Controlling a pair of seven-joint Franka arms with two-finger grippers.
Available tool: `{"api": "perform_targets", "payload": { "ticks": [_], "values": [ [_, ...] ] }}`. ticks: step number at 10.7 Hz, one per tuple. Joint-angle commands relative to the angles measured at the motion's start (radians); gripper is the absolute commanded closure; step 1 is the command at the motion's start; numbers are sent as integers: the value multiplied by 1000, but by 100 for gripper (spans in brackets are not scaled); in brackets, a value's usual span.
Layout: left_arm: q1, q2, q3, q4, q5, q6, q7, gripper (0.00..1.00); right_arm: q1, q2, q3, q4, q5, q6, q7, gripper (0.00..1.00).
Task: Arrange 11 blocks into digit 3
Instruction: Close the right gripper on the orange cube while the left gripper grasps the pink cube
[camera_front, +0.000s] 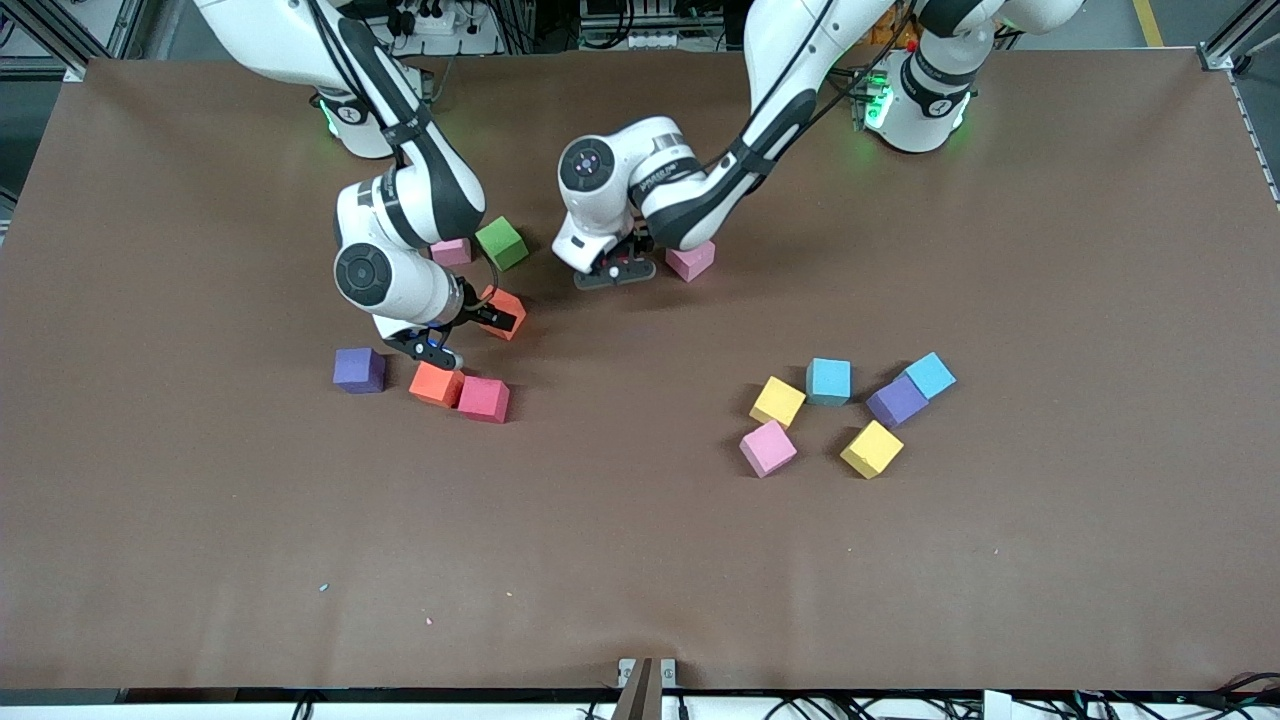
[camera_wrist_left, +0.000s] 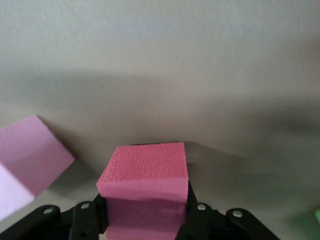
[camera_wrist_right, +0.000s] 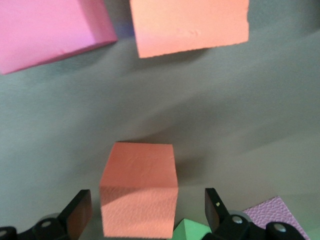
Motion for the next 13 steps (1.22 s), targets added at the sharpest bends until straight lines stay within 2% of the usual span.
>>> {"api": "perform_targets", "payload": {
  "ticks": [1,5,6,7,8,9,10,13],
  "values": [
    [2,-42,-19,-22,21,-54,55,90,-4,16,7,-7,58,20,12,0],
    [2,-33,-21,-25,96,-54,144,87,16,59,7,-8,74,62,12,0],
    [4,-29,-19,-24,99,-45,144,87,18,64,7,-8,72,71,12,3],
    [4,-27,-19,-25,102,-26,144,87,22,64,7,-8,72,70,10,29],
    [7,-20,-19,-27,102,6,144,87,24,62,7,-8,72,68,10,51],
    [7,-13,-18,-27,102,32,144,87,24,61,7,-8,72,65,-2,64],
    [8,-9,-16,-33,116,56,142,86,25,55,7,-8,71,59,-10,70],
    [16,-9,-16,-56,130,80,142,86,38,21,7,-1,71,10,-88,71]
  ]
}}
